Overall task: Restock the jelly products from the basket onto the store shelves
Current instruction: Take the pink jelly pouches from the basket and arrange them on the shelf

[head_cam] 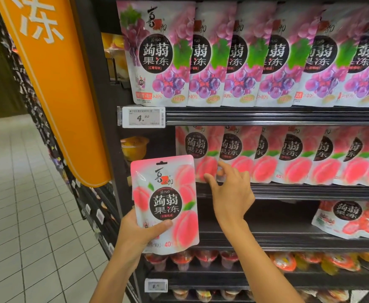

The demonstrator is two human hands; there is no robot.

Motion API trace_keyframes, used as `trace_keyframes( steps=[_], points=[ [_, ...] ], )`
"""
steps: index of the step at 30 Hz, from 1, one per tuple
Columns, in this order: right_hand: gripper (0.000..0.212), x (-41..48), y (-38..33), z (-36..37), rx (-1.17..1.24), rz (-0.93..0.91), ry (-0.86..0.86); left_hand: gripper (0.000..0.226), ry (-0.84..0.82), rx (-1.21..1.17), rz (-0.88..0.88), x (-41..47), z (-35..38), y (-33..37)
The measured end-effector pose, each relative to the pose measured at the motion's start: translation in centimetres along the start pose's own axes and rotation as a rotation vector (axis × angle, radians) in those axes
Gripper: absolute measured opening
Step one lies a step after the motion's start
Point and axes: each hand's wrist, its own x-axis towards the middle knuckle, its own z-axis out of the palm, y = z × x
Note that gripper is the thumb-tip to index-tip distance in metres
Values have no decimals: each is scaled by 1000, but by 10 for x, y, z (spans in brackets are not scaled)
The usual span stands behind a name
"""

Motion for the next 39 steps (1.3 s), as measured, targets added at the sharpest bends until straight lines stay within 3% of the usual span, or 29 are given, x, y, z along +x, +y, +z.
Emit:
trace_keyframes(
  steps=[6, 15, 18, 20, 22, 25, 29, 33, 39],
  points=[
    [15, 4, 2, -4, 113, 133, -21, 70, -6, 12, 0, 4, 3, 3],
    [22, 6, 5, -8, 124, 160, -65, 66, -14, 13, 6, 7, 8, 7],
    [15, 4, 7, -16, 258, 147, -116, 68, -25, 17, 5, 10, 11, 10],
    [11, 2, 6, -24, 533, 155, -263, 69, -37, 12, 6, 13, 13, 13],
    [22, -4, 3, -35, 785, 190, -535, 67, -39, 4, 14, 17, 16, 17],
    [11, -13, 2, -43, 866, 249, -881, 66, -20, 30, 43, 22, 21, 24],
    [18, -11, 0, -44, 937, 278, -779, 69, 0, 78, 124, 28, 32, 38],
    [17, -3, -9, -40, 1021, 332, -633, 74, 143, 142, 308, 27, 44, 51],
    [17, 11, -27, -21, 988, 377, -471, 49, 238, 510, 485, 17, 56, 43]
  ],
)
